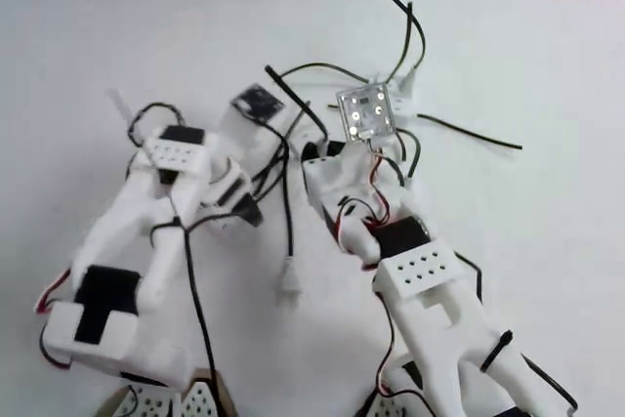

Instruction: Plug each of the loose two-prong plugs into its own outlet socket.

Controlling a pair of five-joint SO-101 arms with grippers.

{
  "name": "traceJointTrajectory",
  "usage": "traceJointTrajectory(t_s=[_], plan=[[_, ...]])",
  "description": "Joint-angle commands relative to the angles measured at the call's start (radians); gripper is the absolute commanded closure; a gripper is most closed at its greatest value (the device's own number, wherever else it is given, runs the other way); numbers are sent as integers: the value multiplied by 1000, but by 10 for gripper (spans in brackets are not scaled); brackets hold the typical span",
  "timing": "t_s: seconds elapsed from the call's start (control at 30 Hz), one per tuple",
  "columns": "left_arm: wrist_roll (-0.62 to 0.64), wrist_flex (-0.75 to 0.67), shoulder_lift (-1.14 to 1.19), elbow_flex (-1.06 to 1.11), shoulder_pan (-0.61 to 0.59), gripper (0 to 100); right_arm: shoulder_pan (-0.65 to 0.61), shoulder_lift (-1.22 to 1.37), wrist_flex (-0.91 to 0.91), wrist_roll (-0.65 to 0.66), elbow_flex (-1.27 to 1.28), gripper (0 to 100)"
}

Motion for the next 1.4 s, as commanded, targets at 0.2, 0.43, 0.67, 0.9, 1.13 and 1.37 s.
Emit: traceJointTrajectory(t_s=[0.2,0.43,0.67,0.9,1.13,1.37], plan=[[41,203,-467,-29,-140,642,-13,-19,-15,0,-6,981],[138,189,-625,141,-280,642,-147,-19,93,78,-8,981],[192,-41,-700,434,-383,640,-285,-18,114,107,-8,981],[230,-198,-713,600,-449,642,-406,163,18,107,-61,981],[253,-290,-713,674,-479,642,-429,355,-82,107,-160,981],[258,-293,-713,674,-481,642,-424,481,-176,107,-199,981]])
